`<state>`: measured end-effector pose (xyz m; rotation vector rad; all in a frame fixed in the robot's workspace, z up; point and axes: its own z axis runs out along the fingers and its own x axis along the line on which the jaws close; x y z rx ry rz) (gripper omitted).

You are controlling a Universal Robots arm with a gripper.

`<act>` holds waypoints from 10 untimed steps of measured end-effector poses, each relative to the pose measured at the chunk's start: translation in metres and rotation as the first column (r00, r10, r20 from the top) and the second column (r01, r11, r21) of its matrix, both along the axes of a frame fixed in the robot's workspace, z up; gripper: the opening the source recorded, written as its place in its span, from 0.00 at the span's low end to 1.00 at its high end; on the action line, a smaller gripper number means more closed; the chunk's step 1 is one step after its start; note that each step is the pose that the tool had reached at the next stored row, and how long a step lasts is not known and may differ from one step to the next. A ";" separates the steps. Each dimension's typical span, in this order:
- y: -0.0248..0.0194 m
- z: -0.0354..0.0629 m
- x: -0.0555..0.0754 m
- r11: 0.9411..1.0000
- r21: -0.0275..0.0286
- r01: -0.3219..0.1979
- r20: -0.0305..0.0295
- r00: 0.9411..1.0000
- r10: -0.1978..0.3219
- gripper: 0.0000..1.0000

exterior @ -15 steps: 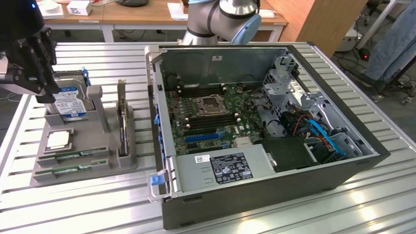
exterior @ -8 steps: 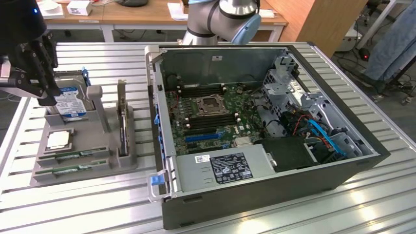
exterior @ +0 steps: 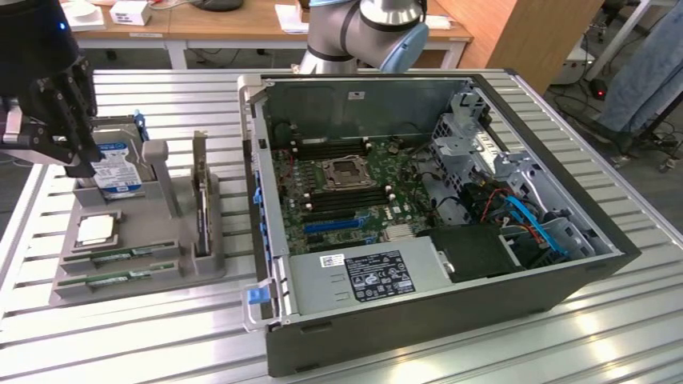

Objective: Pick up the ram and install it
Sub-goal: 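Pick up the ram and move it above insertion slot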

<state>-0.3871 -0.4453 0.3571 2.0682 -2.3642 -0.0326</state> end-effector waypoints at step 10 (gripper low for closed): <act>0.0000 -0.0074 0.000 1.000 0.000 0.000 0.000 1.000 0.000 0.29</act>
